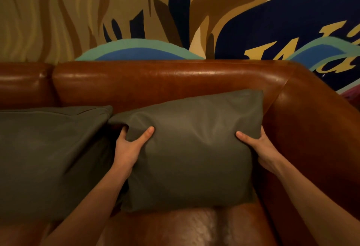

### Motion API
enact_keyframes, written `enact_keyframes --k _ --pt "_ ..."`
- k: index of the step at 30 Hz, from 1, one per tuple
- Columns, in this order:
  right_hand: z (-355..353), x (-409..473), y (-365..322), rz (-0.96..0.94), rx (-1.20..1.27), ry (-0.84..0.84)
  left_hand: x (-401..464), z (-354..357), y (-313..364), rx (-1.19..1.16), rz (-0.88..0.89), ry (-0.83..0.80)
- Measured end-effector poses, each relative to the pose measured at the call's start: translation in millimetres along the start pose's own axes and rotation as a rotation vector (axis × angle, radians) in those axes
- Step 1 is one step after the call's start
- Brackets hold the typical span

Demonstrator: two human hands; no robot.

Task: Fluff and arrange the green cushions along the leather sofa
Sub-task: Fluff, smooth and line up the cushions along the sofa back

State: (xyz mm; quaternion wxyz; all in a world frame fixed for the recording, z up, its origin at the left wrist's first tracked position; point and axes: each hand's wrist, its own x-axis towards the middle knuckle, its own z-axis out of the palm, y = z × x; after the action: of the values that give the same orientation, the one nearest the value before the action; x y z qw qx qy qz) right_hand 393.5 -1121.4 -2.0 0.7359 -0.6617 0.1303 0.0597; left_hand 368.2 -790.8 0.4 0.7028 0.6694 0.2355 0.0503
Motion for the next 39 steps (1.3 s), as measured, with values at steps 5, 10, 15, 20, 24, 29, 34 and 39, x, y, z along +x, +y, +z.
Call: enact_keyframes --k 5,10,15,20,24,29,34,39 --pt "-3.6 1.1 29.9 0.047 -0.010 0.035 14.9 7.9 -18.2 0.088 -0.012 -0.045" --pt "-5.8 9.2 23.8 0.068 -0.043 0.004 40.7 5.3 -7.6 0.065 -0.112 -0.073" --pt "1.2 11.7 18.8 0.041 -0.113 0.010 51.0 10.3 -1.5 -0.002 -0.046 -0.050" --pt "6.3 11.1 26.9 -0.254 -0.693 0.230 40.5 25.7 -8.0 0.233 0.148 0.239" --pt "24.5 0.6 26.0 -0.622 -1.129 0.296 0.7 43.9 -9.4 0.620 0.490 0.422" --pt "85.9 -13.2 26.9 -0.925 -1.312 0.127 -31.9 69.5 -30.9 1.138 0.931 0.093" --pt "105.1 -13.1 47.1 -0.903 -1.531 -0.005 -20.9 64.8 -48.5 1.377 0.944 -0.087" --pt "96.2 13.4 43.3 -0.865 -1.597 -0.074 3.7 56.5 -47.1 1.441 0.876 -0.074"
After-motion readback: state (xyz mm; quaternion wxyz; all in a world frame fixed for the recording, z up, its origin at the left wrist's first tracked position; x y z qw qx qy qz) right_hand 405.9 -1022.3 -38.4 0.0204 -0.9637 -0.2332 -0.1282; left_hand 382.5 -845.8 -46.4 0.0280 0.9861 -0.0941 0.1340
